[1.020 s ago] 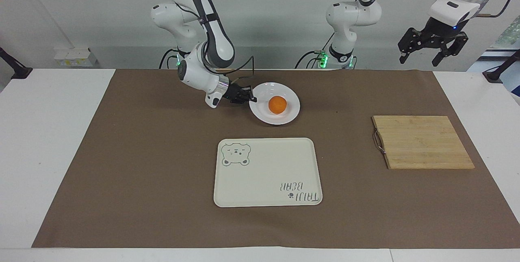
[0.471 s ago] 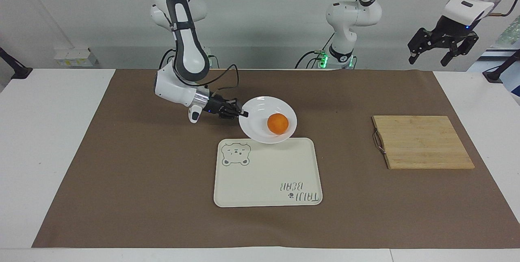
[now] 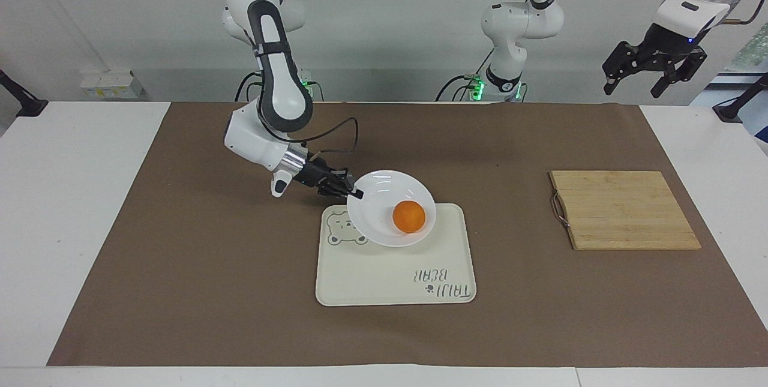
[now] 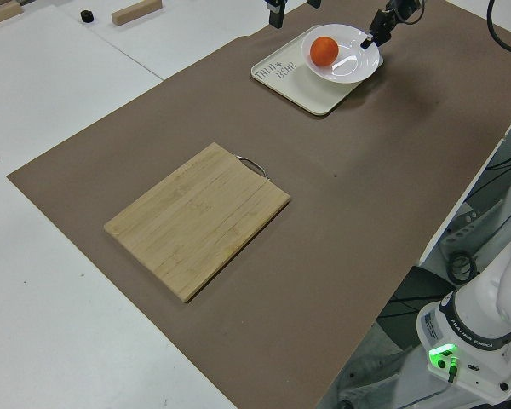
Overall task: Place orange and plate with both arms
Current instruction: 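Slide the plate with the right gripper onto the bear tray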
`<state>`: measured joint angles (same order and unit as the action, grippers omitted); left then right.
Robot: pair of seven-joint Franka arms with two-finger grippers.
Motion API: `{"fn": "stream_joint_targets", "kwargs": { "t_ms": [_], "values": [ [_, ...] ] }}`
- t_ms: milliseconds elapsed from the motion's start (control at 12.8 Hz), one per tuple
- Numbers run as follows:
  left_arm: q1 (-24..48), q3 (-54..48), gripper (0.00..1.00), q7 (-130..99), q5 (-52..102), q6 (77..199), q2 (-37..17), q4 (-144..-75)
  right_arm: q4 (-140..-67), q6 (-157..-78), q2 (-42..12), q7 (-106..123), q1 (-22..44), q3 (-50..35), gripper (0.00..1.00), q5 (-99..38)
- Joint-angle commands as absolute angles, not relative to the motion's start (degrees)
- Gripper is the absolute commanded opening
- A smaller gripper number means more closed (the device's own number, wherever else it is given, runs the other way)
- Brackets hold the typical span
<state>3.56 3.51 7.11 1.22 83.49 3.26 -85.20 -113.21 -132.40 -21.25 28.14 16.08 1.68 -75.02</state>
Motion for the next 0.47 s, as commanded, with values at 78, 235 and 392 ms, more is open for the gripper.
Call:
{"fn": "stream_joint_targets", "kwargs": {
  "t_ms": [78,235,392],
  "values": [
    [4.48,4.48,1.00,7.21,1.67,83.85,4.39,-86.57,-106.08,-133.15,-27.25,24.62,16.61,1.32,0.00,-75.50],
    [4.48,4.48,1.00,7.21,1.67,83.85,4.39,-86.57,-107.57,-136.56,-27.25,20.07,18.53,1.23,0.89,-75.50],
    [4.48,4.48,1.00,7.21,1.67,83.85,4.39,-86.57,-108.02,-139.83,-27.25,15.57,19.16,1.32,1.00,-75.50]
  ]
}}
